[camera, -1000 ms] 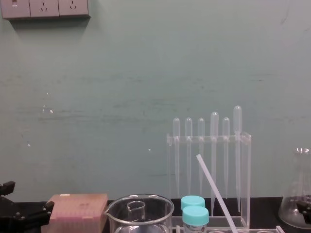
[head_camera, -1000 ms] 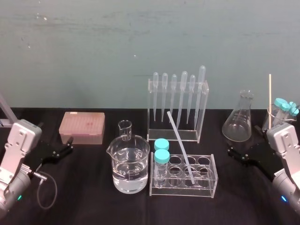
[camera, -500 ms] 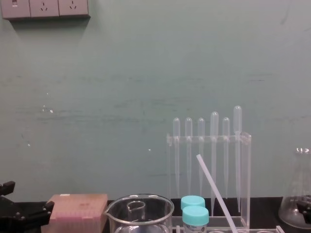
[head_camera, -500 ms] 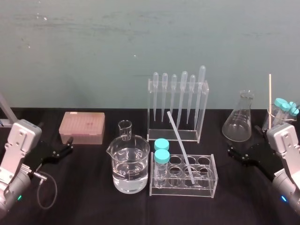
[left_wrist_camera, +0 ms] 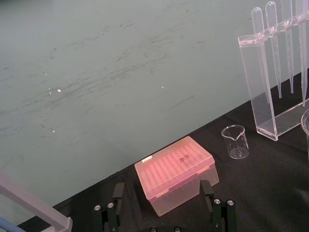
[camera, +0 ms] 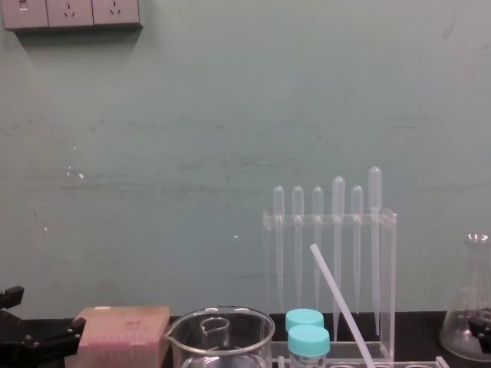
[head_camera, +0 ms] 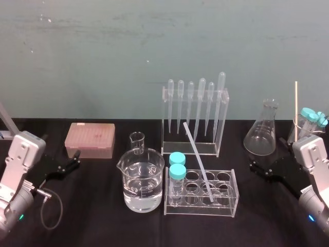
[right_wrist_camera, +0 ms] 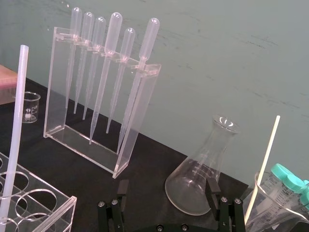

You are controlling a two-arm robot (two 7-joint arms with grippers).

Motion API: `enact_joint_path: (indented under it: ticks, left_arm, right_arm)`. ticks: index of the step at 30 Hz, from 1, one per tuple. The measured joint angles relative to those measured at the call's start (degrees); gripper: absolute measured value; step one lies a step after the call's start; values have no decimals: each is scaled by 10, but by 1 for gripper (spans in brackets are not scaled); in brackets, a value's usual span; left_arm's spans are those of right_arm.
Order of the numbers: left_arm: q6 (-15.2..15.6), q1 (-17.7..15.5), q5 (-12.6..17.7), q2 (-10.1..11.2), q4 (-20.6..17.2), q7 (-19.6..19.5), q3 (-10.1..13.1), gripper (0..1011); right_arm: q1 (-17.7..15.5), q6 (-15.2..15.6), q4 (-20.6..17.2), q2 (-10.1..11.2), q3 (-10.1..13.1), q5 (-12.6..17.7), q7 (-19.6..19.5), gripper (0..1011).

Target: Pick up the stirring rod with one hand, then place it down.

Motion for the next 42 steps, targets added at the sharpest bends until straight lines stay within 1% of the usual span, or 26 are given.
enact_joint_path:
  ticks: [18, 20, 21, 22, 24, 25, 27, 28, 30, 31, 33, 34, 37, 40, 42]
  left_arm:
    - [0, 0, 0, 0, 0, 0, 0, 1000]
    - [0, 0, 0, 0, 0, 0, 0, 1000]
    - [0, 0, 0, 0, 0, 0, 0, 1000]
    - [0, 0, 0, 0, 0, 0, 0, 1000]
    - [0, 0, 0, 0, 0, 0, 0, 1000]
    - [0, 0, 0, 0, 0, 0, 0, 1000]
    - [0, 0, 0, 0, 0, 0, 0, 1000]
    - [0, 0, 0, 0, 0, 0, 0, 1000]
    - [0, 0, 0, 0, 0, 0, 0, 1000]
    - [0, 0, 0, 0, 0, 0, 0, 1000]
    - [0, 0, 0, 0, 0, 0, 0, 1000]
    - [0, 0, 0, 0, 0, 0, 0, 1000]
    - [0, 0, 0, 0, 0, 0, 0, 1000]
    - [0, 0, 0, 0, 0, 0, 0, 1000]
    - [0, 0, 0, 0, 0, 0, 0, 1000]
  right_arm:
    - [0, 0, 0, 0, 1, 0, 1, 1003]
    - [-2, 4, -4, -3, 9, 18, 13, 1003]
    - [-4, 9, -9, -6, 15, 33, 22, 1003]
    - [-6, 18, -16, -9, 23, 58, 39, 1003]
    - [-8, 31, -27, -13, 32, 88, 61, 1003]
    - [-8, 46, -39, -17, 40, 116, 85, 1003]
    - [-8, 62, -50, -19, 45, 141, 109, 1003]
    - [-6, 74, -59, -21, 47, 160, 130, 1003]
    - [-2, 86, -68, -23, 48, 175, 151, 1003]
    - [2, 96, -75, -25, 48, 186, 170, 1003]
    - [8, 104, -80, -27, 46, 192, 185, 1003]
    - [14, 111, -82, -30, 43, 197, 200, 1003]
    - [29, 121, -81, -38, 35, 196, 221, 1003]
    - [42, 134, -74, -45, 28, 189, 226, 1003]
    - [56, 151, -64, -55, 21, 181, 225, 1003]
